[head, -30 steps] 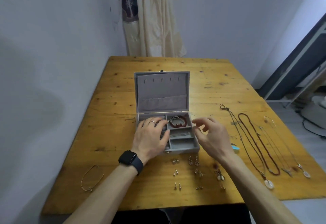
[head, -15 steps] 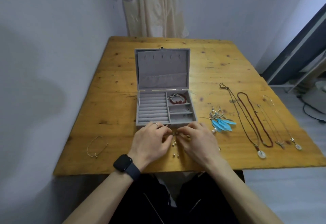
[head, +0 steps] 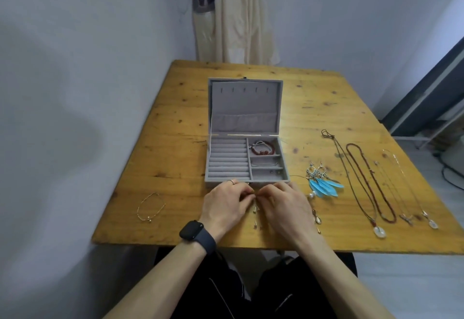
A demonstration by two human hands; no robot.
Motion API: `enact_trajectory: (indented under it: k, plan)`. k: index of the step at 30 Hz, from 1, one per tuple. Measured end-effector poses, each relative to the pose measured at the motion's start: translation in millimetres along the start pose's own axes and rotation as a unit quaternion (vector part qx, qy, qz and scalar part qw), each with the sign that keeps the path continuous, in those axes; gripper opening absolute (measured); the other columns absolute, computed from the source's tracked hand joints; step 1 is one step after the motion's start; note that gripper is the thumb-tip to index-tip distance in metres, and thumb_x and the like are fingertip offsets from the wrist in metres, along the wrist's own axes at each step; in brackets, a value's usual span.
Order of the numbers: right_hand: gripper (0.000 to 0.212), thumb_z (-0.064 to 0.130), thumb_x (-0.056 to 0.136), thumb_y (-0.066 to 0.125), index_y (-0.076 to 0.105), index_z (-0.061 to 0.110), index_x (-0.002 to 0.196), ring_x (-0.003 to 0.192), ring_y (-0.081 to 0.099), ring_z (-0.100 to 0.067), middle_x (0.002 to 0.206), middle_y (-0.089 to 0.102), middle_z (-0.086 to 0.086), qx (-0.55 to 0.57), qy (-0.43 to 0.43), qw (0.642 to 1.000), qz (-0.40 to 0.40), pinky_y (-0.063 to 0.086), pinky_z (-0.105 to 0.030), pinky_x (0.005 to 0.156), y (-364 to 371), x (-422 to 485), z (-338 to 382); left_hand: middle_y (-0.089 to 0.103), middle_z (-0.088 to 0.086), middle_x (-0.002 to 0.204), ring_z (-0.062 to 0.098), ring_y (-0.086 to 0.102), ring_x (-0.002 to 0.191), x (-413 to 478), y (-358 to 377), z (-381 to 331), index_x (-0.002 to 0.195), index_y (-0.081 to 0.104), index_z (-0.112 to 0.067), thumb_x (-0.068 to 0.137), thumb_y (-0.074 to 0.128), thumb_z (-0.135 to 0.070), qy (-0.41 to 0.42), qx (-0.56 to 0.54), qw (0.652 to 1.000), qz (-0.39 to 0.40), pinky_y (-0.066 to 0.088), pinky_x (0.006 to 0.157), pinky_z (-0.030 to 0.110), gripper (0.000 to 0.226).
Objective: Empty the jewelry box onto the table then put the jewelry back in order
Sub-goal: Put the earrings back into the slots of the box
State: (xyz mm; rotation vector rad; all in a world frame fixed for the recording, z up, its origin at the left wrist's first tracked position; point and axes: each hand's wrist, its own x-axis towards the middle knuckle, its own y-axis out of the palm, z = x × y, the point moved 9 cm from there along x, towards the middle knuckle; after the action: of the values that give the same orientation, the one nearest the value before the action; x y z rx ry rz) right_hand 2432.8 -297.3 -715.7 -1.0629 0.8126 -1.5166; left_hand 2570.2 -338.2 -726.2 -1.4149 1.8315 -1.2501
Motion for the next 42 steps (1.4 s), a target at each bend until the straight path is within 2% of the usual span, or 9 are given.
enact_trajectory:
  k: [4, 6, 11, 14, 18, 22, 31, 34, 42]
  plan:
    - [0.004, 0.027, 0.091, 0.066, 0.063, 0.025, 0.093, 0.083, 0.055, -0.011, 0.087, 0.066, 0.009, 0.092, 0.001, 0.996, -0.005, 0.049, -0.029, 0.070, -2, 1, 0, 0.072, -0.016, 0.096, 0.003, 0.064, 0.089, 2, -18, 15, 0.099, 0.074, -0.034, 0.091, 0.064, -0.050, -0.024, -0.067, 0.997, 0.002, 0.057, 0.077, 0.030, 0.020]
    - [0.008, 0.022, 0.089, 0.070, 0.062, 0.025, 0.090, 0.074, 0.056, -0.003, 0.079, 0.062, 0.013, 0.136, 0.001, 0.991, -0.018, 0.049, -0.024, 0.064, -8, 4, 0, 0.071, -0.018, 0.091, -0.002, 0.063, 0.085, 5, -33, 24, 0.095, 0.075, -0.031, 0.089, 0.068, -0.046, -0.031, -0.114, 0.993, -0.004, 0.057, 0.075, 0.027, 0.017]
    - [0.011, 0.020, 0.092, 0.070, 0.070, 0.023, 0.103, 0.076, 0.060, 0.004, 0.089, 0.068, 0.012, 0.190, 0.000, 0.981, -0.040, 0.044, -0.008, 0.066, -19, 25, 3, 0.069, -0.019, 0.088, -0.005, 0.059, 0.080, 24, -71, 46, 0.092, 0.076, -0.031, 0.089, 0.070, -0.042, -0.042, -0.118, 0.992, -0.036, 0.049, 0.065, 0.015, 0.013]
    - [0.013, 0.019, 0.093, 0.068, 0.073, 0.022, 0.105, 0.079, 0.058, 0.007, 0.090, 0.069, 0.011, 0.205, -0.002, 0.978, -0.032, 0.041, -0.004, 0.065, -20, 46, 5, 0.068, -0.020, 0.085, -0.003, 0.059, 0.079, 39, -79, 61, 0.092, 0.075, -0.034, 0.091, 0.068, -0.043, -0.062, -0.089, 0.993, -0.044, 0.049, 0.063, 0.017, 0.011]
    - [0.014, 0.020, 0.094, 0.067, 0.076, 0.022, 0.105, 0.084, 0.063, -0.001, 0.093, 0.070, 0.010, 0.202, 0.001, 0.979, -0.007, 0.046, -0.009, 0.071, -8, 84, 5, 0.069, -0.015, 0.094, 0.002, 0.060, 0.085, 57, -68, 69, 0.099, 0.074, -0.030, 0.094, 0.065, -0.038, -0.070, -0.080, 0.994, -0.021, 0.053, 0.070, 0.023, 0.013]
    - [0.015, 0.027, 0.094, 0.066, 0.078, 0.027, 0.103, 0.092, 0.062, -0.015, 0.100, 0.068, 0.007, 0.160, 0.008, 0.987, 0.023, 0.055, -0.035, 0.082, 11, 114, 7, 0.070, -0.010, 0.101, 0.007, 0.061, 0.094, 67, -52, 73, 0.103, 0.074, -0.027, 0.095, 0.064, -0.035, -0.075, -0.083, 0.994, -0.001, 0.056, 0.081, 0.030, 0.015]
    - [0.017, 0.026, 0.093, 0.063, 0.078, 0.027, 0.100, 0.098, 0.055, -0.020, 0.097, 0.056, 0.008, 0.040, -0.010, 0.996, 0.077, 0.052, -0.037, 0.084, 21, 133, 16, 0.068, -0.012, 0.104, 0.007, 0.061, 0.093, 70, -44, 78, 0.107, 0.071, -0.032, 0.096, 0.061, -0.041, -0.065, -0.072, 0.995, 0.002, 0.056, 0.078, 0.030, 0.018]
    - [0.018, 0.026, 0.093, 0.062, 0.078, 0.025, 0.101, 0.100, 0.054, -0.019, 0.100, 0.061, 0.005, 0.017, -0.015, 0.995, 0.095, 0.050, -0.033, 0.086, 20, 132, 18, 0.067, -0.011, 0.104, 0.006, 0.060, 0.093, 70, -44, 77, 0.108, 0.071, -0.030, 0.096, 0.061, -0.040, -0.060, -0.077, 0.995, 0.003, 0.056, 0.077, 0.029, 0.019]
    - [0.018, 0.025, 0.087, 0.062, 0.078, 0.028, 0.094, 0.090, 0.056, -0.014, 0.095, 0.063, 0.006, 0.010, 0.015, 0.997, 0.074, 0.047, -0.026, 0.074, 20, 132, 17, 0.066, -0.011, 0.103, 0.008, 0.061, 0.094, 71, -45, 73, 0.107, 0.071, -0.029, 0.096, 0.061, -0.038, -0.052, -0.055, 0.997, 0.010, 0.056, 0.078, 0.030, 0.018]
